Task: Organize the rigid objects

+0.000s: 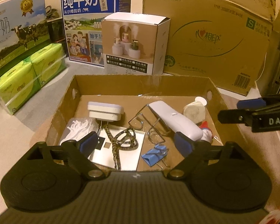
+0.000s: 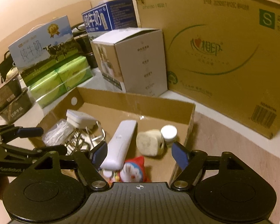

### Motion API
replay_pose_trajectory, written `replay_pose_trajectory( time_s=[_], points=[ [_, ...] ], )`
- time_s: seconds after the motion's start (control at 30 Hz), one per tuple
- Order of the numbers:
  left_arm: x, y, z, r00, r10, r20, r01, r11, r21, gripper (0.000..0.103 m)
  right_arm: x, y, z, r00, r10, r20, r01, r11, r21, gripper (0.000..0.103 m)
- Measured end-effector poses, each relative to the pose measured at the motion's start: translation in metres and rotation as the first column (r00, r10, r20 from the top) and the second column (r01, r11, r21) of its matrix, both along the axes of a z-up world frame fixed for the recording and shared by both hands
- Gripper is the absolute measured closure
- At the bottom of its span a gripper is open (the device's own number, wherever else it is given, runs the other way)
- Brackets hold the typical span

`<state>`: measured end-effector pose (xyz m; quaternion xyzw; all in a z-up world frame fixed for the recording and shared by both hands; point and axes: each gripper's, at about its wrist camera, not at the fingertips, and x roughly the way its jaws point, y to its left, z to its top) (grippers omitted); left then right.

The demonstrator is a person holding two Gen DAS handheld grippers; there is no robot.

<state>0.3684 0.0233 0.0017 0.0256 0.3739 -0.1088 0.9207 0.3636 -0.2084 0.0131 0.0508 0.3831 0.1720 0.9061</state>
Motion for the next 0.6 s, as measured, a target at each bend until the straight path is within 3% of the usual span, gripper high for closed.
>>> replay_pose_trajectory(
  time_s=[0.5, 0.6],
  points=[
    [-0.062, 0.009, 0.022, 0.998, 0.059, 0.018, -0.059, 0.997, -0.042, 0.001, -0.072, -0.002, 0.016, 0.999, -0.031, -0.011, 0.031, 0.999, -0.026, 0.026],
    [-0.08, 0.009, 0.029, 0.997, 0.074, 0.015, -0.073, 0.996, -0.054, 0.001, -0.087, -0.002, 0.019, 0.999, -0.046, -0.012, 0.046, 0.998, -0.031, 0.021]
  ],
)
